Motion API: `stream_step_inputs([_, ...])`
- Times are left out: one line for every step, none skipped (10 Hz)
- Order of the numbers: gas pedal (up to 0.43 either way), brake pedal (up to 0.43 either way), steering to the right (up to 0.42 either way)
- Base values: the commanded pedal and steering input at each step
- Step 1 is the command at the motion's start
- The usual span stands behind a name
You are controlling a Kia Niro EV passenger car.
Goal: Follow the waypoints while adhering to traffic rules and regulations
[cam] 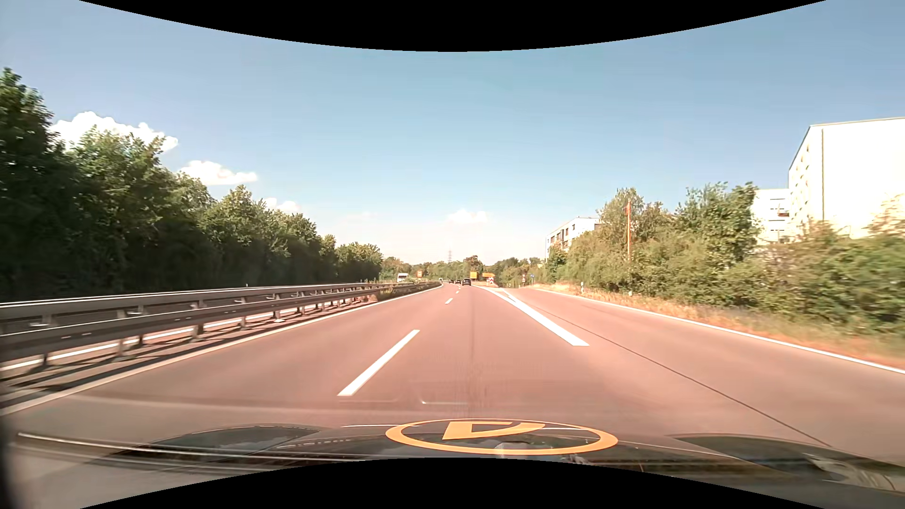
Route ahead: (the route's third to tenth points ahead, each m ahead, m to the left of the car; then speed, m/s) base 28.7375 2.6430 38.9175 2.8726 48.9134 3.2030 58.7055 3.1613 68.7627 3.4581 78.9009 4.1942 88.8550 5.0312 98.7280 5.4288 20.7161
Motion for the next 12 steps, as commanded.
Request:
stream_step_inputs([0.220, 0.000, -0.002])
stream_step_inputs([0.220, 0.000, -0.002])
stream_step_inputs([0.220, 0.000, -0.002])
stream_step_inputs([0.220, 0.000, -0.002])
stream_step_inputs([0.220, 0.000, -0.002])
stream_step_inputs([0.220, 0.000, -0.002])
stream_step_inputs([0.220, 0.000, -0.002])
stream_step_inputs([0.220, 0.000, -0.002])
stream_step_inputs([0.220, 0.000, -0.002])
stream_step_inputs([0.220, 0.000, -0.002])
stream_step_inputs([0.220, 0.000, -0.002])
stream_step_inputs([0.220, 0.000, -0.002])
